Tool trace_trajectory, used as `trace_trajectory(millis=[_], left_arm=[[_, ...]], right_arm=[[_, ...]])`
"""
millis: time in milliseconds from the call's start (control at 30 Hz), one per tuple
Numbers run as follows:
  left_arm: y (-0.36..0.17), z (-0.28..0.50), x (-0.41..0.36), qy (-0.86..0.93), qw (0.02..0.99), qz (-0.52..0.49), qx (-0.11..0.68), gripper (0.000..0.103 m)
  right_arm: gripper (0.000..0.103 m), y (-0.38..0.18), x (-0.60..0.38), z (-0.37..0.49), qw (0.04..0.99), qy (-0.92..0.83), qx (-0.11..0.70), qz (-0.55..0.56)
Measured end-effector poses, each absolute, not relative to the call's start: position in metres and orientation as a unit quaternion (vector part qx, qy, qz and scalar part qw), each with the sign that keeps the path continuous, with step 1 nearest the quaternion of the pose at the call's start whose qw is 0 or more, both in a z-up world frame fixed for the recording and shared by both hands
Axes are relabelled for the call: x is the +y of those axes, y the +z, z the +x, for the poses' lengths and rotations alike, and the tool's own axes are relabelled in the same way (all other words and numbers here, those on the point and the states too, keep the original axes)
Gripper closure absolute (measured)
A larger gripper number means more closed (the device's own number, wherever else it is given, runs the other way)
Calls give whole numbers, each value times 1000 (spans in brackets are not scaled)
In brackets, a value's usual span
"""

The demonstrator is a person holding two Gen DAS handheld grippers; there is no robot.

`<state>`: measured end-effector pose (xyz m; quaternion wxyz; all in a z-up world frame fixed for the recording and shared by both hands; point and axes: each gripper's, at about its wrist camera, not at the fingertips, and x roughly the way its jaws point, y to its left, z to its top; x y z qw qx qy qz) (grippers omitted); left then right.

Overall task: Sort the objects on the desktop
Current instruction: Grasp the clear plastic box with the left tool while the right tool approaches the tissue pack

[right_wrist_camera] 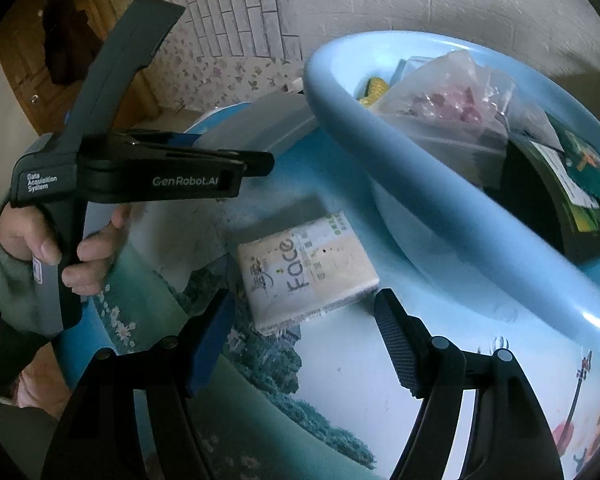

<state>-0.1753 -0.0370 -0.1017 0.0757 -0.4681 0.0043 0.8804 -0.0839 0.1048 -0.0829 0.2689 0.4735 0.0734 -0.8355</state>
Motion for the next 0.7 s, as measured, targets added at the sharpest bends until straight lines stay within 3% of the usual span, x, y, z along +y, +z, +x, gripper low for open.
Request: trace_trajectory(millis=[700], left_arm=[[-98, -112, -72, 878, 47, -475, -20, 41]], right_arm=[[35, -72, 71, -103, 262, -845, 106, 454]])
